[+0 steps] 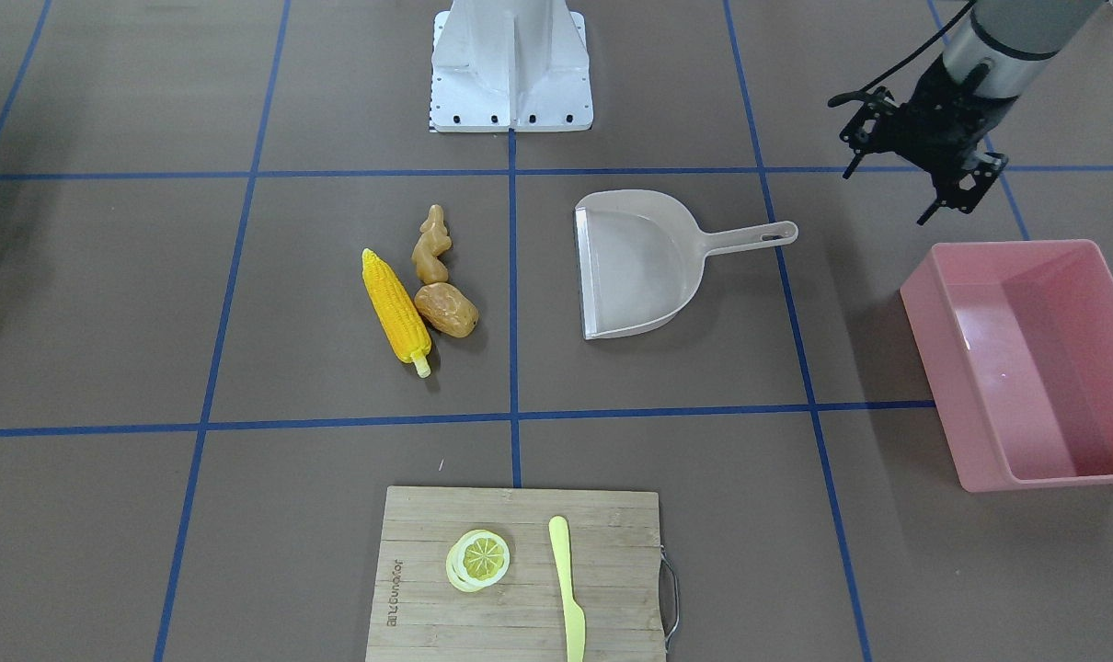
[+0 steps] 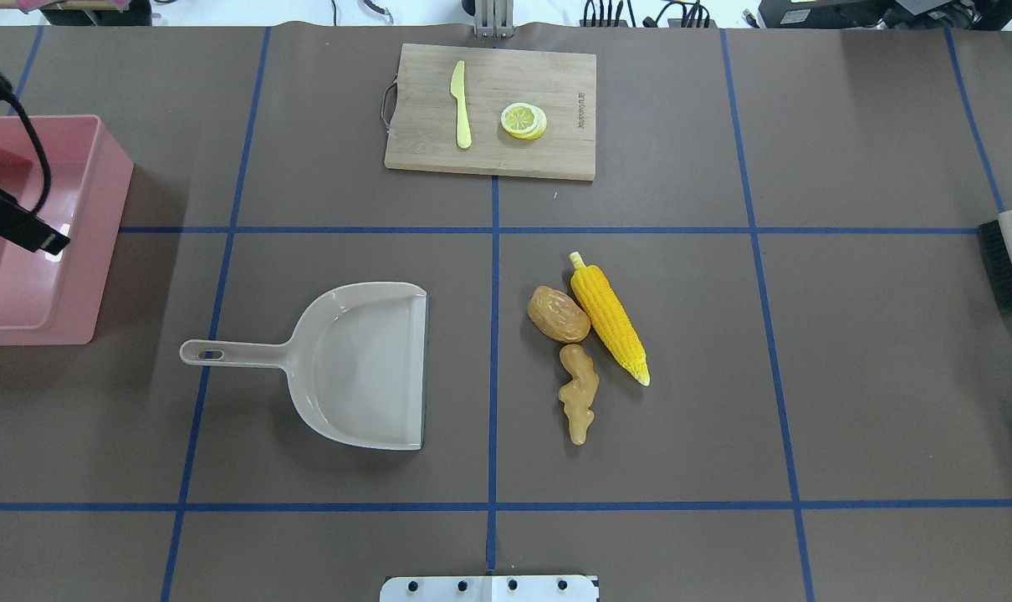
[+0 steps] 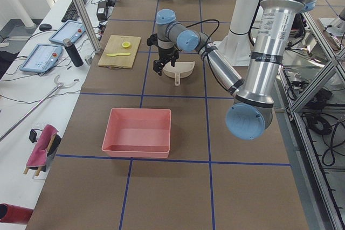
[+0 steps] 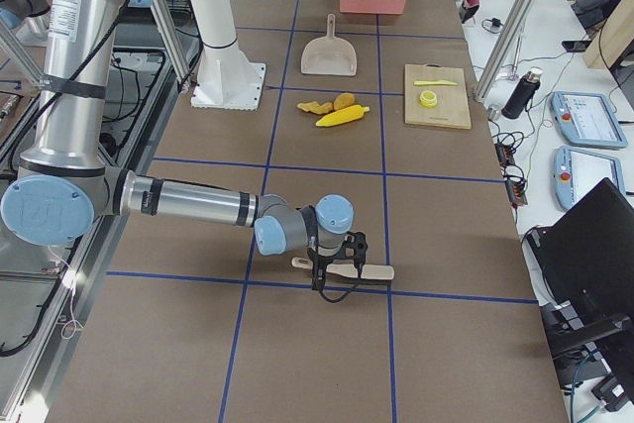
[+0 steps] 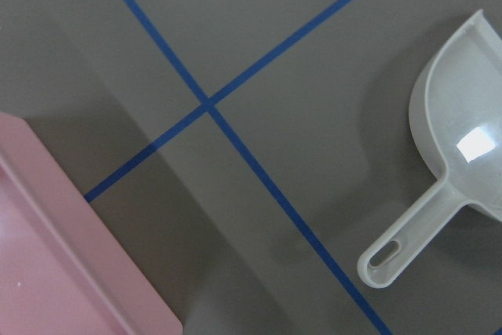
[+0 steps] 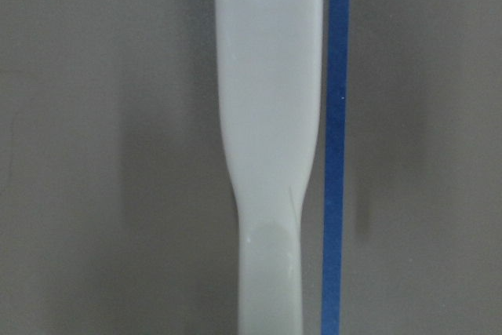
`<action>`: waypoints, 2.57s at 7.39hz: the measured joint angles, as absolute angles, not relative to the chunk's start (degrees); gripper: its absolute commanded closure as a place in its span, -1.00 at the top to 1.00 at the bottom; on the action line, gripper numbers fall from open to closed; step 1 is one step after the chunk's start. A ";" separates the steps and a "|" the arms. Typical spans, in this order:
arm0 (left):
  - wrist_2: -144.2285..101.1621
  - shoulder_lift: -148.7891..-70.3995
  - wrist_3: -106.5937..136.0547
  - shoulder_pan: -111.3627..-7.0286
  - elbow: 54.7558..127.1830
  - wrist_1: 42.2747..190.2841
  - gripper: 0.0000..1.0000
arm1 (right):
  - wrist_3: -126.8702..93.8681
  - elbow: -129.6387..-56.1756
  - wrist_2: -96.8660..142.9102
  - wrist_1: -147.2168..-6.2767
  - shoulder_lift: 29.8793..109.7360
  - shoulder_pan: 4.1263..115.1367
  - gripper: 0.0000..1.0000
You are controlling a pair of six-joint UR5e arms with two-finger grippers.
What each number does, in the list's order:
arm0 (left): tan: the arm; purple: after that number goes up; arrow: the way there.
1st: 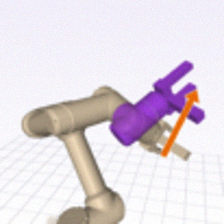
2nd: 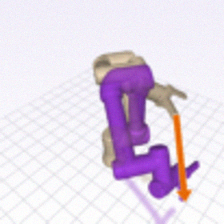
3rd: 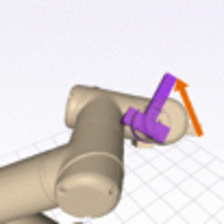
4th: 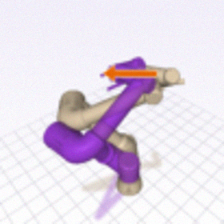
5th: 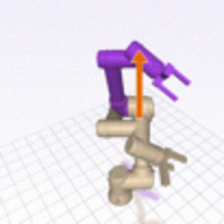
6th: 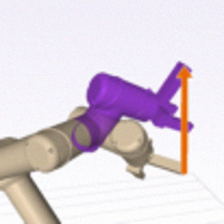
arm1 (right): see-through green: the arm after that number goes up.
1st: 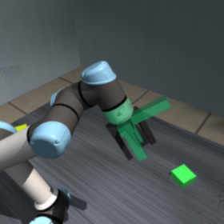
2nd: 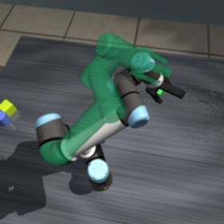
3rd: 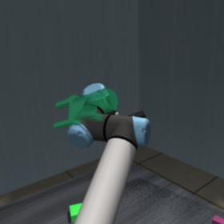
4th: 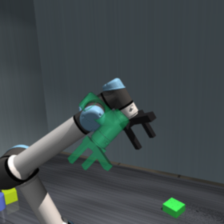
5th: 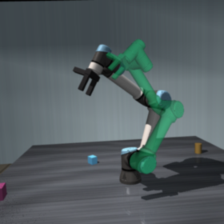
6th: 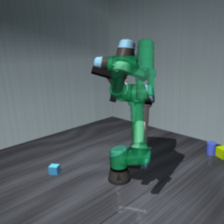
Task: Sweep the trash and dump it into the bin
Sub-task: 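Move the left gripper down to the white dustpan handle and grasp it, then lift the white brush with the right gripper while the left holds the dustpan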
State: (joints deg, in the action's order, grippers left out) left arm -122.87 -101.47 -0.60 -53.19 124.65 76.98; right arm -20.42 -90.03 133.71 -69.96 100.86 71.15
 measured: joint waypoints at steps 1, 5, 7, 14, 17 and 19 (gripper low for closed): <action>-120.50 -102.09 -4.27 -50.06 124.32 77.76 0.96 | -21.26 -90.06 133.60 -70.01 100.86 70.60 -0.72; -112.52 -103.04 -13.48 -41.52 116.01 85.50 0.96 | -23.50 -90.95 133.38 -70.07 100.84 69.62 -1.00; -112.44 -104.24 -16.22 -39.63 112.70 89.42 0.97 | -23.55 -92.77 133.15 -70.54 100.81 69.60 -1.00; -114.64 -100.54 -19.10 -33.35 113.72 93.51 0.96 | -23.51 -109.11 136.14 -91.78 94.78 68.37 -1.00; -114.65 -97.94 -25.22 -34.42 112.81 97.11 0.96 | -27.32 -112.76 138.92 -93.31 91.85 62.03 -1.00; -114.69 -99.83 -25.55 -34.43 110.22 97.36 -0.40 | -36.60 -113.29 139.66 -93.03 86.11 58.98 -1.00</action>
State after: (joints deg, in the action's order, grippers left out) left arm -114.69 -99.83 -25.55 -34.43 110.22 97.36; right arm -36.60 -113.29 139.66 -93.03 86.11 58.98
